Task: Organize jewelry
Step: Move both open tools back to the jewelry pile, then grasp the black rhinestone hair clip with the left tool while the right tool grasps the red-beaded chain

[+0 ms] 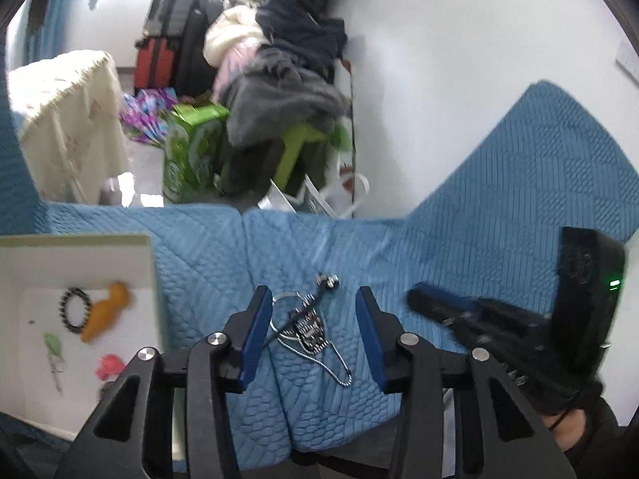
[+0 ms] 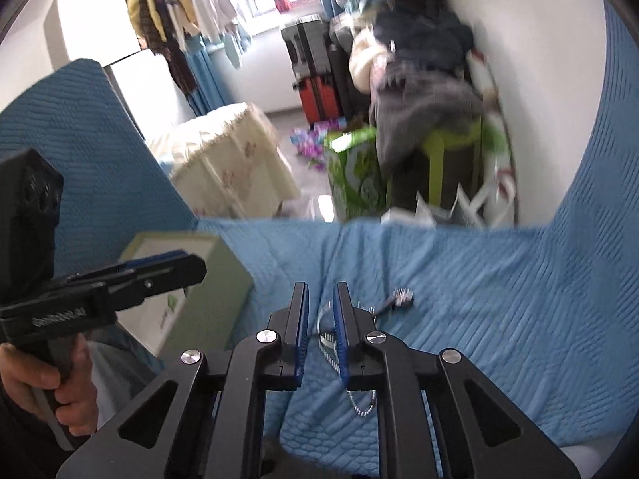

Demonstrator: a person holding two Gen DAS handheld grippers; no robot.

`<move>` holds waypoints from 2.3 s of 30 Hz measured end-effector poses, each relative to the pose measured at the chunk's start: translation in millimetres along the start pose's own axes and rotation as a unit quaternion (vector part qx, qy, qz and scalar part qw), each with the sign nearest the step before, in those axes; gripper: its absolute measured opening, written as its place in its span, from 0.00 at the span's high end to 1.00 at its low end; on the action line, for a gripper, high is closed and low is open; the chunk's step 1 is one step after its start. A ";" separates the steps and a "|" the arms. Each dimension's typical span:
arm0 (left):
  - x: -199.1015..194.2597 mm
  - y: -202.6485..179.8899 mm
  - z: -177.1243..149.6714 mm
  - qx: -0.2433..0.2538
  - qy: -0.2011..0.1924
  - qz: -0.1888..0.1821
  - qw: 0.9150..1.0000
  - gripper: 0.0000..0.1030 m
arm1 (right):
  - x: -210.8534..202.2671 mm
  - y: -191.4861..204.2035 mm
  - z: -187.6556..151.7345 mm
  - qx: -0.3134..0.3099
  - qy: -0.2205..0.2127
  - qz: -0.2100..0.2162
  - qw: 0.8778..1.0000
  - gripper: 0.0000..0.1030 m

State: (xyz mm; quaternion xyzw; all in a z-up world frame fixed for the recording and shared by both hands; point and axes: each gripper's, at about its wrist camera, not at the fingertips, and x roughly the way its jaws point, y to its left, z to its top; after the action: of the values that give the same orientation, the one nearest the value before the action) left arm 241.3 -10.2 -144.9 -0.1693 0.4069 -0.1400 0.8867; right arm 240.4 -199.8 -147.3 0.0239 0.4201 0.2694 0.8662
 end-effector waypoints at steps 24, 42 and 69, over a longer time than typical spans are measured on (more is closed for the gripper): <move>139.4 33.1 -20.9 -0.026 0.110 -0.007 0.994 0.76 | 123.0 -69.6 -47.1 0.058 0.109 0.040 0.991 0.90; 177.4 19.7 -17.4 0.038 0.143 0.002 0.989 0.76 | 98.3 -57.3 -44.6 0.017 0.103 0.000 0.995 0.95; 203.4 -5.2 -11.5 0.106 0.157 0.003 0.982 0.96 | 101.1 -69.9 -39.5 0.058 0.103 0.058 0.991 0.93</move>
State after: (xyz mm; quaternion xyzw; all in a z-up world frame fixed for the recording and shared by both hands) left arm 360.0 -95.6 -286.8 -0.0492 0.5244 -0.2047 0.8250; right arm 293.1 -217.5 -263.8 0.0704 0.5203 0.2958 0.7980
